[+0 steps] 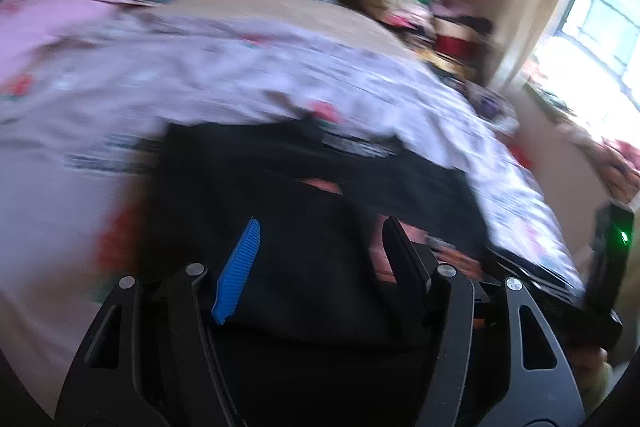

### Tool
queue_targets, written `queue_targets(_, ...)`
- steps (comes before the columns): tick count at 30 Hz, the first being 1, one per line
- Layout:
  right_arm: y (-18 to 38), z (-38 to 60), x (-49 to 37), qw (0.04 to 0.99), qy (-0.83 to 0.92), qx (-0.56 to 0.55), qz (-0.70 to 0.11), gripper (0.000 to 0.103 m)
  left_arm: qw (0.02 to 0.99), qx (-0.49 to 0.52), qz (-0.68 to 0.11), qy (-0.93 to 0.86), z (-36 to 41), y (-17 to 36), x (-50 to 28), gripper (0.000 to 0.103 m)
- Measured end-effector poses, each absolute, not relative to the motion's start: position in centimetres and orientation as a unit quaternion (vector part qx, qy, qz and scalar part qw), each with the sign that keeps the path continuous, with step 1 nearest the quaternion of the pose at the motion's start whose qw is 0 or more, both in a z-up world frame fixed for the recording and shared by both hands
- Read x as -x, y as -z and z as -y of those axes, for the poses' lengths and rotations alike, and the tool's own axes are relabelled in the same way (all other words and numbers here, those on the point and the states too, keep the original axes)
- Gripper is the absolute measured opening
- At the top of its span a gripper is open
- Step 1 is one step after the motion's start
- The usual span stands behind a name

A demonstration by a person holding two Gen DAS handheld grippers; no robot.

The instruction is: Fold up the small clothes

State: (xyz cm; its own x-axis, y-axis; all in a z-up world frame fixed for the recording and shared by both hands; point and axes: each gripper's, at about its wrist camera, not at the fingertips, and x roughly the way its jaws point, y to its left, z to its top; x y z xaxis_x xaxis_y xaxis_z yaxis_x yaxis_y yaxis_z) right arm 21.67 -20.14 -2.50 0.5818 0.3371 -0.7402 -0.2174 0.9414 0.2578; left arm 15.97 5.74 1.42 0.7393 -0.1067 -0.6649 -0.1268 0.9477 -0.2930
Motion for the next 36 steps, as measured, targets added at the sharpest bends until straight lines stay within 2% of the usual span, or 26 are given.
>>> queue_targets(1, 3.0, 20.0, -21.9, 0.884, -0.154, -0.069, -0.436, 0.06, 0.917, 0.172, -0.359, -0.028, -7.7, -1.3, -15.6, 0.056)
queue_targets(3, 4.0, 19.6, -22.5, 0.876, -0.157, -0.074, -0.45, 0.044, 0.913, 0.192, -0.357, -0.057, -10.4, -1.0, -14.9, 0.057)
queue_targets(5, 4.3, 19.3, -22.7, 0.871, -0.173, -0.082, -0.453, 0.037, 0.907, 0.21, -0.357, -0.075, -12.3, -0.6, -14.5, 0.057)
queue_targets(7, 4.1, 18.9, -22.7, 0.872, -0.184, -0.078, -0.446, 0.016, 0.902, 0.223, -0.358, -0.09, -13.8, -0.1, -14.0, 0.057)
queue_targets(8, 3.6, 18.8, -22.5, 0.875, -0.193, -0.08, -0.437, 0.009, 0.9, 0.226, -0.359, -0.094, -14.3, 0.0, -14.0, 0.057)
queue_targets(15, -2.4, 18.4, -20.8, 0.904, -0.238, -0.06, -0.35, 0.009, 0.877, 0.271, -0.391, -0.073, -15.9, 2.3, -15.5, 0.058)
queue_targets(17, -4.1, 18.3, -20.7, 0.913, -0.244, -0.045, -0.323, 0.009, 0.872, 0.274, -0.399, -0.072, -15.9, 2.5, -16.2, 0.063)
queue_targets(21, -4.7, 17.8, -21.7, 0.924, -0.217, 0.013, -0.316, 0.009, 0.878, 0.262, -0.393, -0.07, -15.0, 2.0, -17.0, 0.063)
queue_targets(23, -4.3, 18.3, -22.2, 0.925, -0.207, 0.007, -0.319, 0.009, 0.885, 0.247, -0.388, -0.072, -14.3, 1.5, -17.2, 0.062)
queue_targets(25, -3.6, 18.7, -22.7, 0.923, -0.202, -0.001, -0.329, 0.009, 0.895, 0.219, -0.382, -0.071, -13.1, 0.7, -17.6, 0.058)
queue_targets(27, -2.9, 19.0, -23.1, 0.922, -0.19, 0.001, -0.339, 0.009, 0.897, 0.21, -0.384, -0.057, -12.3, 0.5, -18.2, 0.044)
queue_targets(29, -2.4, 19.2, -23.1, 0.92, -0.184, -0.002, -0.346, 0.009, 0.897, 0.199, -0.392, -0.04, -11.1, 0.5, -19.1, 0.036)
queue_targets(36, -1.4, 19.7, -23.3, 0.917, -0.167, 0.006, -0.362, 0.009, 0.883, 0.158, -0.439, -0.045, -9.4, 2.9, -20.9, 0.034)
